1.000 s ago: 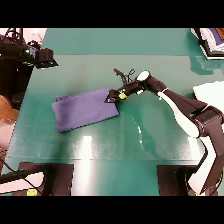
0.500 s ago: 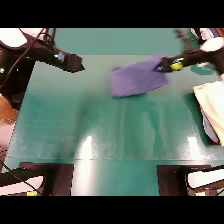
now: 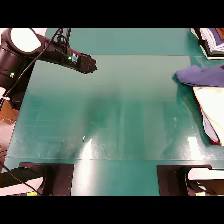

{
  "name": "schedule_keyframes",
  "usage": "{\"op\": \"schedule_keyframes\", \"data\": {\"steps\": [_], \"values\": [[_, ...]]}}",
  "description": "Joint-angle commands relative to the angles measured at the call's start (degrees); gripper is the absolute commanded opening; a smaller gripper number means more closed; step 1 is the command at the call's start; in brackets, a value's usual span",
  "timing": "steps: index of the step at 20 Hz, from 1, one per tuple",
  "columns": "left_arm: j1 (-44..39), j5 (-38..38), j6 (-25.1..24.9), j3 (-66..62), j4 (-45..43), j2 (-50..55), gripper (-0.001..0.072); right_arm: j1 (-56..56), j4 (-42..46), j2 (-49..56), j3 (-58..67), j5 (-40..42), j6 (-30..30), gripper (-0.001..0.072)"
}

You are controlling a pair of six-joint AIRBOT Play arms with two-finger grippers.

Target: Fold the shirts.

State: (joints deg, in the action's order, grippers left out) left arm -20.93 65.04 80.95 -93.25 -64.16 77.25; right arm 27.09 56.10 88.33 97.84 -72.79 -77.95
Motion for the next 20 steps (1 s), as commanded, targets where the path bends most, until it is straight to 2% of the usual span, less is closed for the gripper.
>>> {"op": "schedule_keyframes", "data": {"steps": [1, 3, 8, 10, 13, 16, 20], "values": [[-0.39, -1.25, 0.07, -0.07, 0.07, 0.09, 0.0023, 5.44, -4.55, -0.92, 0.04, 2.16, -0.33, 0.0014], [-0.39, -1.22, 0.07, -0.04, 0.04, 0.24, 0.0023, 6.75, -10.6, -2.56, 0.66, 5.57, 0.61, 0.0014], [-0.39, -1.11, 0.04, -0.04, 0.07, 0.26, 0.0022, 8.7, -10.82, -5.6, 10.6, 2.47, 1.92, 0.0014], [-0.39, -1.09, 0.04, -0.04, 0.07, 0.26, 0.0023, 10.29, -7.5, -7.34, 11.69, -1.36, 1.84, 0.0014], [-0.39, -1.05, 0.02, -0.04, 0.04, 0.37, 0.0022, 11.87, 2.86, -9.22, 11.37, -9.88, 1.27, 0.0014], [-0.39, -0.42, 0.02, -0.04, 0.04, 0.37, 0.0023, 14.64, 7.76, -13.33, 3.04, -11.76, 1.2, 0.0014], [-0.39, 1.51, -0.02, -0.04, 0.04, 0.37, 0.0023, 20.28, 14.27, -21.16, -14.99, -12.79, 1.2, 0.0015]]}}
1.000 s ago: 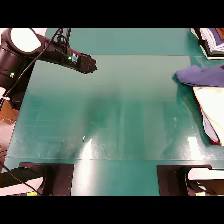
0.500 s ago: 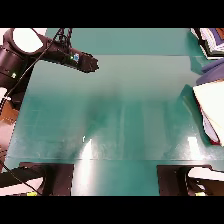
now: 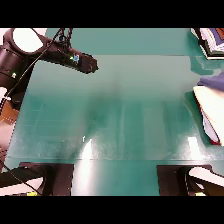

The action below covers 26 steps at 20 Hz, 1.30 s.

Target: Fold the shirts.

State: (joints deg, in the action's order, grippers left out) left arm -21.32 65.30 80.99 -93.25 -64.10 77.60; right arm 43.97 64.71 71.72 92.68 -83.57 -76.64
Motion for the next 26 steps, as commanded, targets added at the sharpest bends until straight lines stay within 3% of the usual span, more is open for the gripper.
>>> {"op": "schedule_keyframes", "data": {"steps": [1, 4, 7, 9, 10, 12, 14, 17, 23, 25, 26], "values": [[0.0, 1.49, -0.07, -0.04, -0.02, 0.02, 0.0023, 5.27, 6.69, -6.6, -14.53, -2.1, -0.11, 0.0016], [0.0, 1.64, -0.11, -0.04, -0.04, 0.02, 0.0023, 10.23, 10.19, -11.34, -26.25, -2.12, -0.11, 0.005], [0.0, 1.79, -0.46, -0.04, -0.02, 0.02, 0.0022, 13.92, 15.5, -13.86, -33.38, -1.92, -0.09, 0.0288], [0.0, 1.79, -0.46, -0.04, -0.02, 0.02, 0.0023, 15.8, 17.88, -14.08, -34.51, -1.95, -0.07, 0.0498], [0.0, 1.79, -0.46, -0.04, -0.02, 0.02, 0.0023, 16.74, 17.79, -14.08, -34.18, -1.7, -0.07, 0.0552], [0.0, 1.7, -0.46, -0.04, 0.02, 0.02, 0.0023, 17.29, 14.03, -14.05, -31.15, -0.33, -0.11, 0.0555], [0.0, 1.57, -0.46, -0.04, 0.02, 0.02, 0.0023, 15.28, 3.82, -14.05, -26.01, 2.62, -0.11, 0.0553], [0.0, 1.01, -0.48, -0.07, -0.02, 0.02, 0.0023, 4.94, -9.68, -14.01, -19.43, 4.59, -0.11, 0.0553], [0.02, 0.02, -0.42, -0.07, 0.04, 0.02, 0.0023, -27.19, -12.15, -14.01, -13.77, 9.03, -0.04, 0.0536], [0.0, -0.37, -0.42, -0.07, 0.02, 0.02, 0.0023, -35.43, -12.09, -14.01, -13.79, 11.98, -0.02, 0.0256], [0.0, -0.35, -0.42, -0.07, 0.04, 0.02, 0.0023, -38.82, -12.09, -14.01, -13.81, 13.2, 0.02, 0.0176]]}}
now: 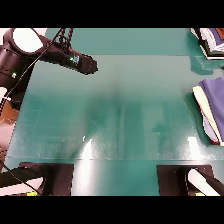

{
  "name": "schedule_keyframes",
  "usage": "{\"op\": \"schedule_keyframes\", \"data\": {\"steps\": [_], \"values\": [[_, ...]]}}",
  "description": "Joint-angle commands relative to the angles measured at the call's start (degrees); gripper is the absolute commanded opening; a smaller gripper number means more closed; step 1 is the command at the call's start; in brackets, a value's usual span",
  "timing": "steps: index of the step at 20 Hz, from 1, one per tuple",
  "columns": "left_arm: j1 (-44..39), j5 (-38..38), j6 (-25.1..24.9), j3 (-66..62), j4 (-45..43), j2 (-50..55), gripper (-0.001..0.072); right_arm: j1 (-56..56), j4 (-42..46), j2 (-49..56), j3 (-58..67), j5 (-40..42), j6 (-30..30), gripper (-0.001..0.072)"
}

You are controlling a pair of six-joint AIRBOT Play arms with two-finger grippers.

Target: Fold the shirts.

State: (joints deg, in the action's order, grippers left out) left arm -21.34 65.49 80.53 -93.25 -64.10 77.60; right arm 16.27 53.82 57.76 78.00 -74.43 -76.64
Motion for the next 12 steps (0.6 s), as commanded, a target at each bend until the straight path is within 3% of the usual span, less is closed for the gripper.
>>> {"op": "schedule_keyframes", "data": {"steps": [1, 2, 3, 12], "values": [[0.02, -0.55, 0.04, -0.07, 0.02, 0.02, 0.0023, -13.7, -1.2, -0.04, 0.87, 5.07, 0.5, 0.0153], [0.02, -0.55, 0.02, -0.07, 0.04, 0.02, 0.0023, -15.91, -1.22, -0.04, 0.87, 5.79, 1.2, 0.0043], [0.02, -0.55, 0.02, -0.07, 0.04, 0.02, 0.0023, -17.33, -1.2, -0.04, 0.87, 5.92, 1.29, 0.0016], [0.02, -0.55, 0.04, -0.07, 0.04, 0.02, 0.0023, -19.26, -1.27, -0.04, 0.87, 5.22, 1.29, 0.0016]]}}
